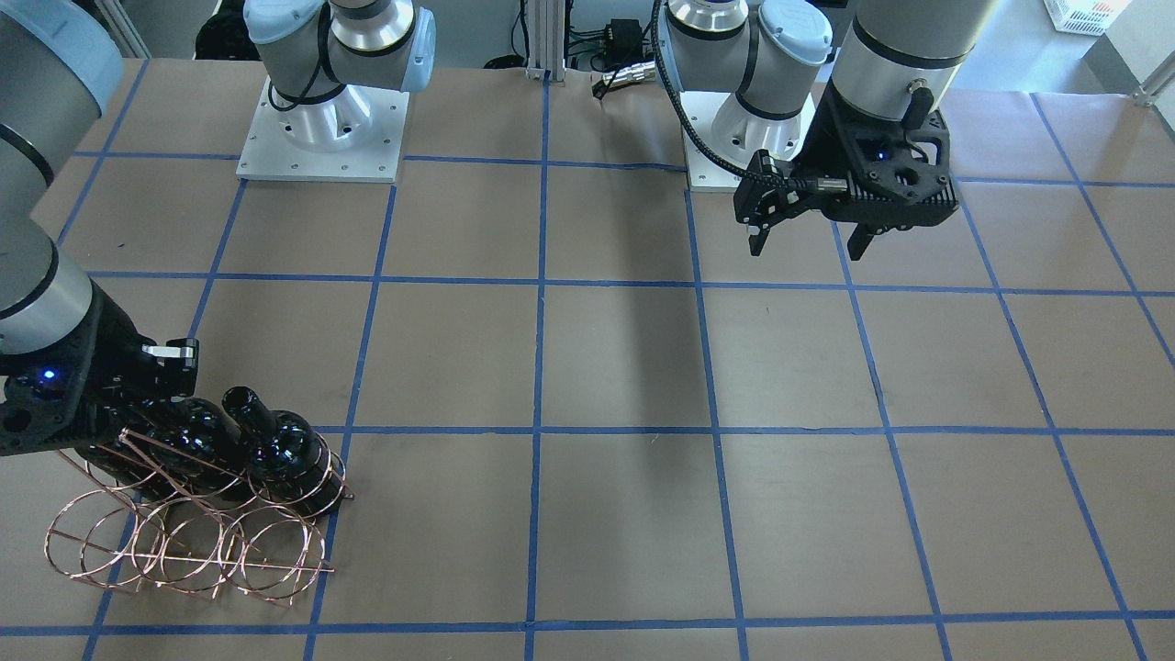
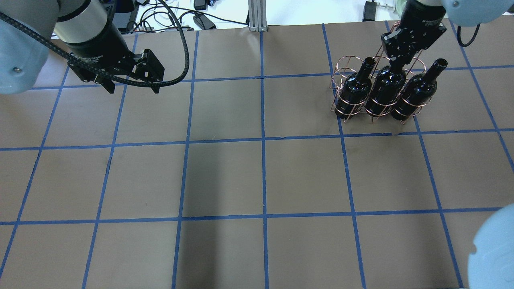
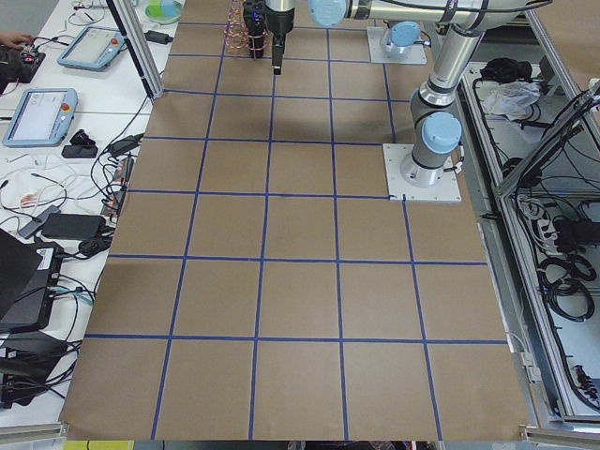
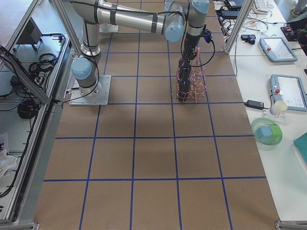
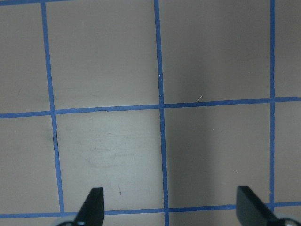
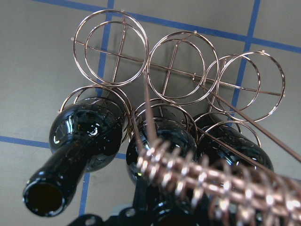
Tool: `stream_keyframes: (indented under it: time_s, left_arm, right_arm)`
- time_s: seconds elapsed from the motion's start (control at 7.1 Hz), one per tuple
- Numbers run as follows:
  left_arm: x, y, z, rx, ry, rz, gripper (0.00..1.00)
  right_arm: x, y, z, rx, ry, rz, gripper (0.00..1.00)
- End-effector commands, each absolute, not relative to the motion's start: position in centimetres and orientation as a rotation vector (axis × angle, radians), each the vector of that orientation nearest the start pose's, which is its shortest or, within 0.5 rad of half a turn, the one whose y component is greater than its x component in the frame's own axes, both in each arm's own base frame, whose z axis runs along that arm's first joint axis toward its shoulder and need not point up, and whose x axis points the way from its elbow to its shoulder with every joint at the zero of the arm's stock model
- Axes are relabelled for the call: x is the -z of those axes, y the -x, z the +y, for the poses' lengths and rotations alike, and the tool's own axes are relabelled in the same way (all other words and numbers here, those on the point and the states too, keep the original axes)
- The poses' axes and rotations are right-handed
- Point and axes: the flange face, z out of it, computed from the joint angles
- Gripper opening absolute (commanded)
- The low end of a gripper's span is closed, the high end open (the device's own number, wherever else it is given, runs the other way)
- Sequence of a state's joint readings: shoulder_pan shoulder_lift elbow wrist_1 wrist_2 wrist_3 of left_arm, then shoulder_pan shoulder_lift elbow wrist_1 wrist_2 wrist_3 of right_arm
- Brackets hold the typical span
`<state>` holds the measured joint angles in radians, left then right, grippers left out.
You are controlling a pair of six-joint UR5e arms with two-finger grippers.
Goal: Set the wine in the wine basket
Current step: 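Lower the bottle into the empty middle rack slot with the right gripper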
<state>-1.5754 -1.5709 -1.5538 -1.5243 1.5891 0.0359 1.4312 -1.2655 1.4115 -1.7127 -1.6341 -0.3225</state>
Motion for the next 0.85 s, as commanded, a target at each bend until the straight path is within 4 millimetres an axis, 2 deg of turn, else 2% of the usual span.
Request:
stream_keyframes:
  time_s: [0.0,0.14,0.28,0.56,0.7]
  left_arm:
    - [-50.0,13.4,-49.8,0.095,-0.064,3.119,1.00]
    - [-50.0,13.4,-49.8,0.098,-0.064,3.122,1.00]
    - [-50.1,13.4,-49.7,0.098,-0.064,3.119,1.00]
    - [-50.0,13.3,-49.8,0.095,-0.063,3.116,1.00]
    - [-50.1,13.3,-49.7,0.097,-0.063,3.115,1.00]
  right_arm:
    - [-40.0,-4.0,-62.5,-0.027,0.300,3.198,0.31]
    - [-40.9,-4.0,-62.4,0.018,0.297,3.206,0.87]
    - [-42.4,-4.0,-61.8,0.061,0.296,3.220,1.00]
    - [-47.2,-4.4,-58.5,0.103,0.292,3.224,1.00]
    - [-49.8,-4.8,-56.0,0.093,0.292,3.218,1.00]
